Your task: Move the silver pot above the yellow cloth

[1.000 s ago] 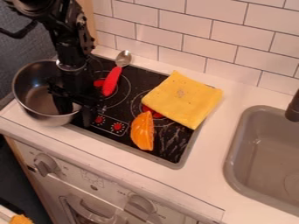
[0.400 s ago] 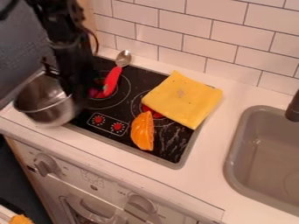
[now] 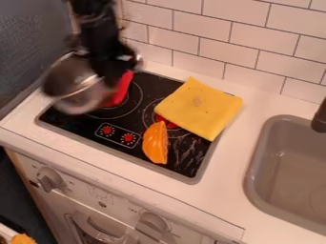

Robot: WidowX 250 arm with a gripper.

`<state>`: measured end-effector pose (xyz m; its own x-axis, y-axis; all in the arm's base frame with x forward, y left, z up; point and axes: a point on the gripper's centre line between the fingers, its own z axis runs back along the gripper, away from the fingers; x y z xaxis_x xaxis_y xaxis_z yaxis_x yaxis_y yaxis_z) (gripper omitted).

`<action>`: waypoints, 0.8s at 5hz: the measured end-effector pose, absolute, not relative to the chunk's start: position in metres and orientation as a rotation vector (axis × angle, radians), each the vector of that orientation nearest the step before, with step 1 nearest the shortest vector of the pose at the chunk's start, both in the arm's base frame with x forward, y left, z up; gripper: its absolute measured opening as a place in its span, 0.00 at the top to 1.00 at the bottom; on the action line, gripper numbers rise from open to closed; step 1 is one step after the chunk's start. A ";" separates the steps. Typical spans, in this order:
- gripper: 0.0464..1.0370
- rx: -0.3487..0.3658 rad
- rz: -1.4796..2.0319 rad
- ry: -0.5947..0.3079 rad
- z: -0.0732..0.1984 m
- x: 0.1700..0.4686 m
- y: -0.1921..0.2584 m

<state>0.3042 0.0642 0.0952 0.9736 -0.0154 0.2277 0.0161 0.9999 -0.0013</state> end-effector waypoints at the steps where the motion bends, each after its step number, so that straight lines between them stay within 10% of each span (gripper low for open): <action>1: 0.97 -0.003 -0.133 -0.206 0.087 0.337 0.011; 4: 0.97 0.023 -0.264 -0.196 0.073 0.369 -0.053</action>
<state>0.3692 -0.0533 0.0730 0.9465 -0.2612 0.1897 0.2568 0.9653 0.0480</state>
